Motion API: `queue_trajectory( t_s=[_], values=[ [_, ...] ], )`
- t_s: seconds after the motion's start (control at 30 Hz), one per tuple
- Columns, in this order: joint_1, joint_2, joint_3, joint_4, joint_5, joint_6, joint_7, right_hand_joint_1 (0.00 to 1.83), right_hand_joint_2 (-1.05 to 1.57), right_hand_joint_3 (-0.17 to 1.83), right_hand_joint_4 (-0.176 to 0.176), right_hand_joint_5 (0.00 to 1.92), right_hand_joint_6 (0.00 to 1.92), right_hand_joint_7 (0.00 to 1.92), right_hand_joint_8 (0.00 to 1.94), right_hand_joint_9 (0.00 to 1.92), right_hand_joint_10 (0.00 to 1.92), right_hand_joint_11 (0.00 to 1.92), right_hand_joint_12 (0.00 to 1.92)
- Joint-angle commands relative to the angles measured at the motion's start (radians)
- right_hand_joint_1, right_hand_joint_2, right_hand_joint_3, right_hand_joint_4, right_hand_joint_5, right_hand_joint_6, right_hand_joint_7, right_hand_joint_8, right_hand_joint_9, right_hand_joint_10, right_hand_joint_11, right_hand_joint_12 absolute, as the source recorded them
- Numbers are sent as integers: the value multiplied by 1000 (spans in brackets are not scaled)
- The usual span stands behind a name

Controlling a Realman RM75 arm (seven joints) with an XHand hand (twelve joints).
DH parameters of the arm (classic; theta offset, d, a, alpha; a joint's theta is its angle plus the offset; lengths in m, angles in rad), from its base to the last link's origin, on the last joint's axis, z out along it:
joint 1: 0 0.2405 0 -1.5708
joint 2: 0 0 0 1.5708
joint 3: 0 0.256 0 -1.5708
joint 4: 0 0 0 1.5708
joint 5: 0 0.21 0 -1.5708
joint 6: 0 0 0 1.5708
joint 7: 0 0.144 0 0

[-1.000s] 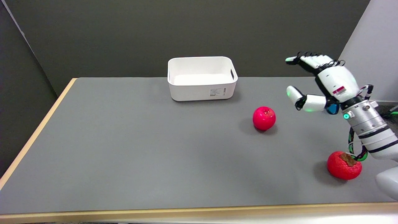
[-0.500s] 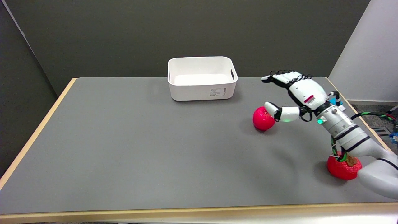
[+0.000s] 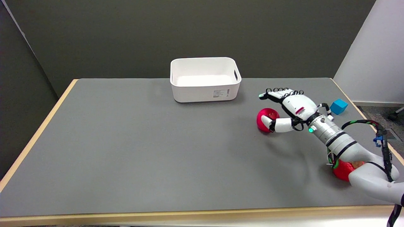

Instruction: Pick up the red apple.

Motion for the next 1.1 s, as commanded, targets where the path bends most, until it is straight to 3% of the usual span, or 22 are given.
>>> queue_trajectory(
  t_s=[0.03,0.43,0.53,0.6,0.67,0.7,0.77,0.8,0.87,0.9,0.97,1.0,1.03,1.1],
  values=[
    [71,-62,-81,-98,-12,-82,7,266,676,906,142,255,522,347,364,292,705,225,1290],
    [74,-63,-76,-94,-20,-59,6,316,678,910,141,254,520,344,362,290,701,222,1282],
    [74,-61,-77,-93,-20,-47,6,496,672,968,140,249,537,336,382,296,710,222,1304],
    [74,-61,-78,-93,-20,-39,6,714,714,947,140,262,582,349,396,324,752,248,1329],
    [74,-61,-80,-93,-21,-29,6,789,742,949,140,263,612,364,405,346,781,263,1341],
    [74,-61,-80,-93,-22,-25,6,840,786,932,142,255,699,402,444,369,817,292,1362],
    [23,-80,-142,73,77,30,51,925,865,901,147,242,870,473,548,424,900,340,1397],
    [73,-62,-81,-91,-21,-6,2,942,887,893,148,241,941,497,625,458,950,348,1403],
    [74,-61,-80,-93,-22,4,-1,1005,927,877,152,257,1123,513,850,535,1058,389,1431],
    [74,-61,-78,-93,-22,13,-1,1035,1038,673,93,304,1346,558,1082,573,1125,436,1476],
    [74,-61,-74,-90,-22,25,0,1100,1286,170,-64,414,1784,666,1520,637,1274,538,1576],
    [74,-61,-69,-87,-22,35,3,1220,1267,129,-104,429,1729,672,1485,680,1448,571,1590],
    [75,-60,-65,-83,-22,42,3,1310,1247,105,-131,448,1681,681,1450,714,1578,600,1597],
    [77,-55,-52,-68,-22,59,-1,1312,1204,156,-112,507,1634,714,1377,739,1578,633,1574]
  ],
)
